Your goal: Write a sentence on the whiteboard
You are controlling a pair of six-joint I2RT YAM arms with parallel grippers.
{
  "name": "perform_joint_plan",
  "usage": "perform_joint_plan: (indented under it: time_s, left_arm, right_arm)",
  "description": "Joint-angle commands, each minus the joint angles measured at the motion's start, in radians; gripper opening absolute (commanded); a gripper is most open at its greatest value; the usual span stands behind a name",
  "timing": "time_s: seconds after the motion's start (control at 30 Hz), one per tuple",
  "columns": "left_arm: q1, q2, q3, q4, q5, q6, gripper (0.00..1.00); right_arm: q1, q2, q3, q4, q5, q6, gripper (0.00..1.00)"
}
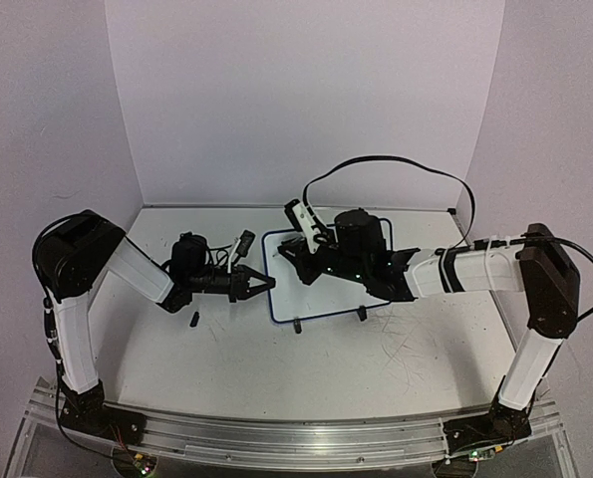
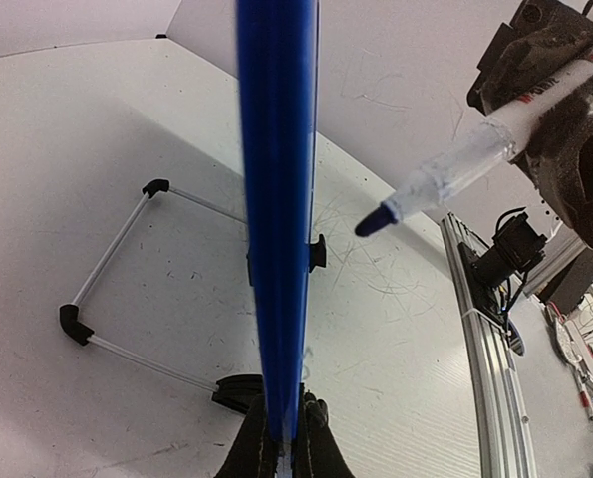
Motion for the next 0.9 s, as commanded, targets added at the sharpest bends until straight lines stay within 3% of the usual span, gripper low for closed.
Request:
perform_joint_plan:
  time_s: [0.0,0.6,0.87]
  left_arm:
    - [-0.007,-0.014,0.014,-0.068,-0.046,0.066,0.00]
    - [-0.012,-0.018,0.022,-0.099,-0.054,0.086,0.00]
    - [-0.013,-0.016,0.025,-0.107,-0.055,0.092,0.00]
  right_arm:
    - [0.006,-0.008,0.024,0.031,-0.003,0.003,0.00]
    - [0.009,-0.055,-0.042,0.107,0.119,0.020,0.00]
    - [0.009,-0.082,-0.070,0.151,0.091,0.018,0.00]
